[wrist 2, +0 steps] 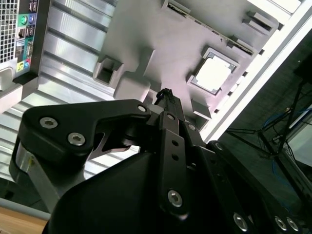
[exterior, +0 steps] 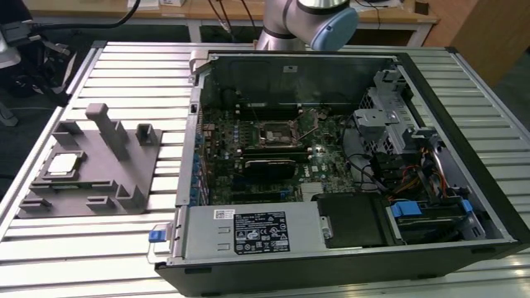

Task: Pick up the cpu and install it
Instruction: 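Reach for the cpu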

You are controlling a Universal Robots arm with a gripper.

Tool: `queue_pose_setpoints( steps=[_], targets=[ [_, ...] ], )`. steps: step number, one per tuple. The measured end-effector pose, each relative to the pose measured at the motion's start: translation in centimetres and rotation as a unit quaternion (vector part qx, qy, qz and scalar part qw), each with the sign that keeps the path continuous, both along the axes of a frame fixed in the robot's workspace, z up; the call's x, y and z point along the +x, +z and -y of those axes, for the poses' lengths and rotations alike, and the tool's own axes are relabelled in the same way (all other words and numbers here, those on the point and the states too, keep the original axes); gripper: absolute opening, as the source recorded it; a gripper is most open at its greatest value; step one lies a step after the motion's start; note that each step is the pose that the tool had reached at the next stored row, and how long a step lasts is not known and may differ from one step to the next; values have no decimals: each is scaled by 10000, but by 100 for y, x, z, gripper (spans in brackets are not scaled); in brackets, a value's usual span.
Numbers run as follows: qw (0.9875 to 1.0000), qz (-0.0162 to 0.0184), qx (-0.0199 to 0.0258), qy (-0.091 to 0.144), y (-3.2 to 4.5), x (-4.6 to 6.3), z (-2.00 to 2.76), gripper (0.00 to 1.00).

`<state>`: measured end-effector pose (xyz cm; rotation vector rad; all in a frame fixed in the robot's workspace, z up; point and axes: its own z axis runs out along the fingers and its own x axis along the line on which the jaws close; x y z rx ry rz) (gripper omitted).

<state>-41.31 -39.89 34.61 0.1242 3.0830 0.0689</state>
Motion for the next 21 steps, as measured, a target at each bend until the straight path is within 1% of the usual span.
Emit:
queue_pose_setpoints(
  steps=[6, 9, 14, 21],
  targets=[
    [10000, 0, 0, 0, -70, -90, 0, 11],
    [10000, 0, 0, 0, -123, -129, 0, 11],
    [10000, 0, 0, 0, -215, -230, 0, 11],
    [10000, 1, 0, 0, -343, -309, 0, 11]
  ],
)
